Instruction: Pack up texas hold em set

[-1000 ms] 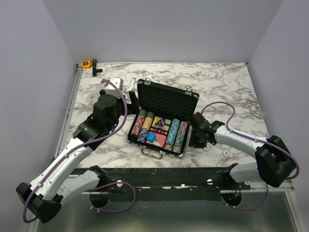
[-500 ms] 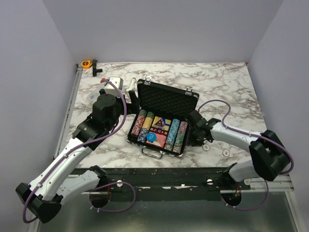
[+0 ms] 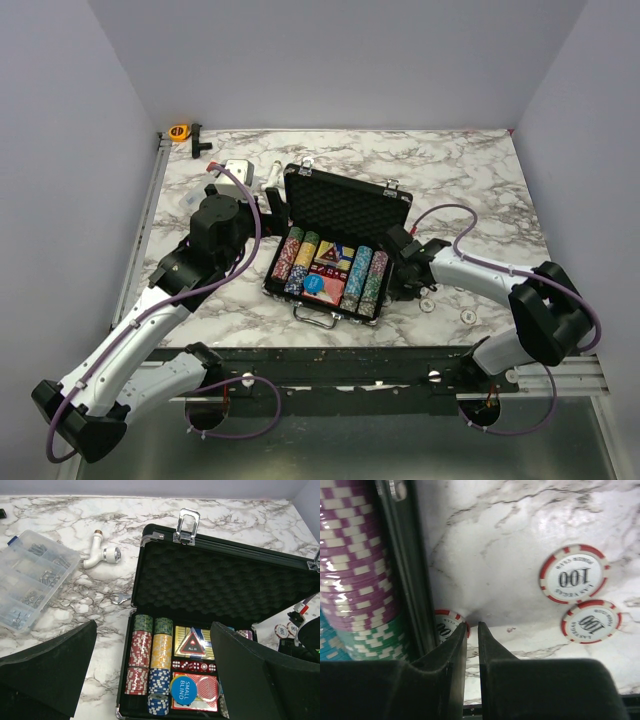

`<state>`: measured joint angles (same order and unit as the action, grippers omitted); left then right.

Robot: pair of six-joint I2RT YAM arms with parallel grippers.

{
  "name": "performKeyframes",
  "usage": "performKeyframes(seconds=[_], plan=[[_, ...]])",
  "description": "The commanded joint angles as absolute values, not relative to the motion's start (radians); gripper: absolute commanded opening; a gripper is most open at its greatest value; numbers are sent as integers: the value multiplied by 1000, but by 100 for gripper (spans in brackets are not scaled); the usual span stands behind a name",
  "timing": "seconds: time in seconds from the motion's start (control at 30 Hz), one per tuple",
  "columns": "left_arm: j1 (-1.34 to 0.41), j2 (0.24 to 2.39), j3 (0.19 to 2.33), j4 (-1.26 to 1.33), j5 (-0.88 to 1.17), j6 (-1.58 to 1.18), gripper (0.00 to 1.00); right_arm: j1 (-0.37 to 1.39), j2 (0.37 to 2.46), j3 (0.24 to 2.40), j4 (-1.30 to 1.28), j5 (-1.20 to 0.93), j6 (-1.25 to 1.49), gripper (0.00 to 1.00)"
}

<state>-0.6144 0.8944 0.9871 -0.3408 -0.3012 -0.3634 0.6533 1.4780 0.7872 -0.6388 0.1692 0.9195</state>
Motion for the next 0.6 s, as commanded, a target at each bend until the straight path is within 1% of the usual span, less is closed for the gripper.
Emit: performKeyframes(seconds=[0.0, 0.3, 0.4, 0.43, 0.5, 0.53, 0.57], plan=[[-608, 876, 1015, -353, -281, -361, 94, 652, 1523, 767, -826, 326, 976, 16], [-609, 869, 1015, -354, -277, -360, 94, 627, 1470, 781, -951, 427, 1082, 15], [-609, 866, 1015, -353, -272, -362, 94, 624, 1413, 795, -898, 396, 1026, 16], [-609, 865, 1015, -353, -271, -362, 94, 624, 1390, 798, -869, 371, 996, 18], [-609, 867, 1015, -353, -273, -362, 94, 624, 1342, 803, -830, 329, 959, 35], [-609, 866, 1015, -353, -273, -361, 95, 623, 1318, 803, -815, 311, 942, 43], [-608, 867, 1016, -354, -272, -360, 94, 624, 1299, 802, -803, 295, 928, 48]])
